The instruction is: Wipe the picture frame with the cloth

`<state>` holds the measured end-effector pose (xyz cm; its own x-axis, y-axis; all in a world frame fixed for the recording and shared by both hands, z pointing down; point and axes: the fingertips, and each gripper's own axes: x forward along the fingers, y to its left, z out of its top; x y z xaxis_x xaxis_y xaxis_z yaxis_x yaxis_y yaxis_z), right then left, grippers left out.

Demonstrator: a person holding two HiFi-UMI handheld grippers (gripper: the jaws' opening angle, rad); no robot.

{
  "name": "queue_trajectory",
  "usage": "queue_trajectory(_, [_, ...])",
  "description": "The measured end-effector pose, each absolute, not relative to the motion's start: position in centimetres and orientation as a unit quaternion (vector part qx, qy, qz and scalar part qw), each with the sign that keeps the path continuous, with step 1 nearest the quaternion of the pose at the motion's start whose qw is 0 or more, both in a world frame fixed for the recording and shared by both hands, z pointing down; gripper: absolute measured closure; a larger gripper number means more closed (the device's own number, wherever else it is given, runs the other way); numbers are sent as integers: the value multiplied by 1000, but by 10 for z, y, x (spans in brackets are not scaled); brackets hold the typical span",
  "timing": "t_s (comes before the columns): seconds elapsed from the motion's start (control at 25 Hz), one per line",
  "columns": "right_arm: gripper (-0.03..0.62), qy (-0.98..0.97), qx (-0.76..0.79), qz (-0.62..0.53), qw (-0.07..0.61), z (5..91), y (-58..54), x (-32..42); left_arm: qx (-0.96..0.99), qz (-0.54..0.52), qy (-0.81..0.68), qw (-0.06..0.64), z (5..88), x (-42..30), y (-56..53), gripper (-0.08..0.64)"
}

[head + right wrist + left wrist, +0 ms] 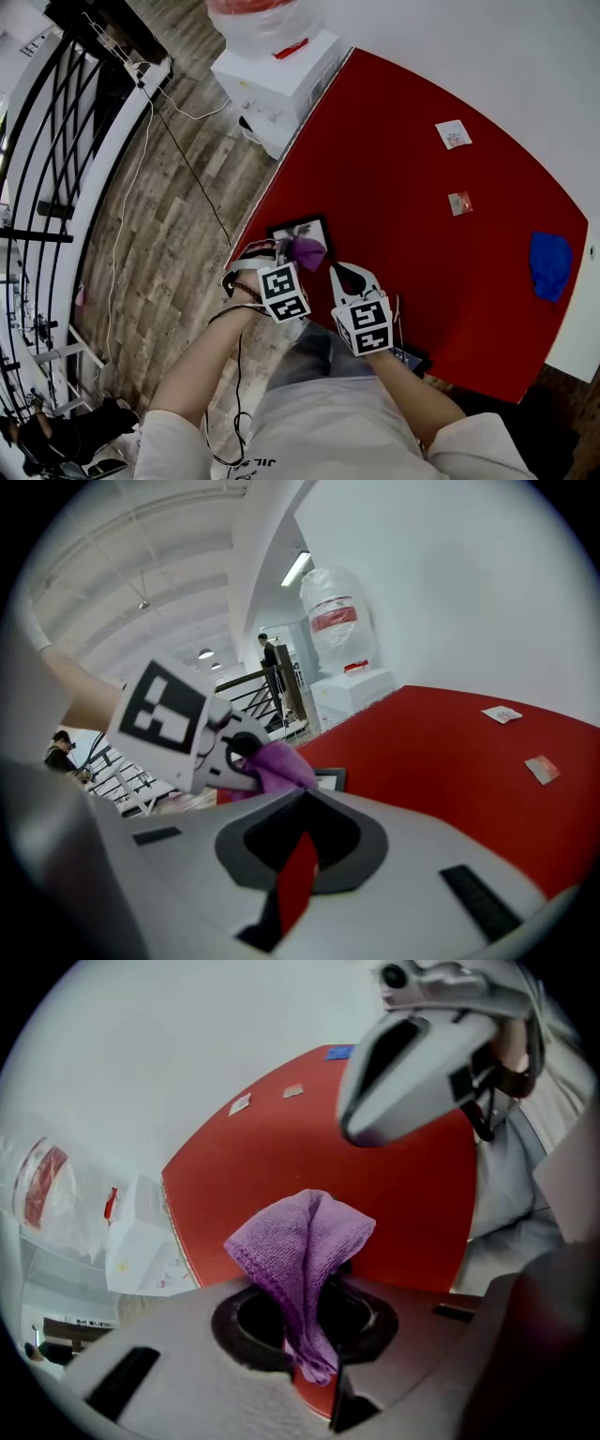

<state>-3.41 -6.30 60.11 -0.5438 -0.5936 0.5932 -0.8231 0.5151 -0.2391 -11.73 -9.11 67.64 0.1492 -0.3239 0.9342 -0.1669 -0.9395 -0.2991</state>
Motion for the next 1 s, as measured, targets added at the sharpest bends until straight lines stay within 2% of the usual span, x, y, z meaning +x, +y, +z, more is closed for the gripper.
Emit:
queue_trajectory(0.4, [588,-839,419,264,226,604,-54,-28,-752,-634,180,21,676,-115,-160,497])
queue_trajectory(1.0, [588,-836,425,268,221,606,-62,-14,-763,-634,124,30,684,-89,-55,497])
